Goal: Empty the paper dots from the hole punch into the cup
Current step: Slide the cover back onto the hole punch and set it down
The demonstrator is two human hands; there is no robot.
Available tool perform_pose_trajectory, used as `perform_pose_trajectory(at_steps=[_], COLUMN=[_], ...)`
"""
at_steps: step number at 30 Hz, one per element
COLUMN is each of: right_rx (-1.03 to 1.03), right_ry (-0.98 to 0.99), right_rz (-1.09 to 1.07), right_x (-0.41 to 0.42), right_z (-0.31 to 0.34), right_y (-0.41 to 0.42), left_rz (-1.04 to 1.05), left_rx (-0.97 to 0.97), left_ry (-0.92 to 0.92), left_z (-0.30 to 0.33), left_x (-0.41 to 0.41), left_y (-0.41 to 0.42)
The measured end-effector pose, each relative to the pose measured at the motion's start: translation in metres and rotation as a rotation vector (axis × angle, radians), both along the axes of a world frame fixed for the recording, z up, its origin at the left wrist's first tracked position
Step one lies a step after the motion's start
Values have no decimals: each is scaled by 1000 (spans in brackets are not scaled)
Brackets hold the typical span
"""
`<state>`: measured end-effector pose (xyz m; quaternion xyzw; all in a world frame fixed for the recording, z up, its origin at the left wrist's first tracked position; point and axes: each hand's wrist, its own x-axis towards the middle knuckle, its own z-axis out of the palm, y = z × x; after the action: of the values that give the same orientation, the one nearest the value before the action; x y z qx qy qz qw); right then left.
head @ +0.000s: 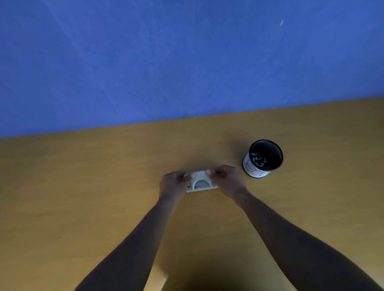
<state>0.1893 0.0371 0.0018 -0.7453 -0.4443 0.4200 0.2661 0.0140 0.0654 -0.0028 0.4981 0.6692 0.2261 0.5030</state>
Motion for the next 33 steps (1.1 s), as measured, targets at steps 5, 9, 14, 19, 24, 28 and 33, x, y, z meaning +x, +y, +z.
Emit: perform_pose_trajectory(at_steps=[5, 9, 14, 19, 24, 28, 33], right_rx=[41, 74, 71, 78, 135, 110, 29], right_ry=[-32, -99, -146, -158, -192, -234, -236], right_rz=[-41, -13, 13, 81, 151, 248, 317], right_x=[-4, -7, -6, -1, 5, 6, 16], right_z=[-5, -6, -6, -10, -12, -15, -15], right_y=[4, 7, 8, 3, 0, 4, 13], left_rz=[-30, -48, -98, -120, -141, -270, -350], left_rx=[4, 44, 123, 166, 237, 253, 168], left_ry=[61, 118, 199, 211, 200, 243, 278], left_z=[-2, -5, -10, -11, -10, -12, -10], left_x=[4, 8, 10, 6, -2, -6, -4], left_y=[10, 11, 8, 7, 3, 4, 15])
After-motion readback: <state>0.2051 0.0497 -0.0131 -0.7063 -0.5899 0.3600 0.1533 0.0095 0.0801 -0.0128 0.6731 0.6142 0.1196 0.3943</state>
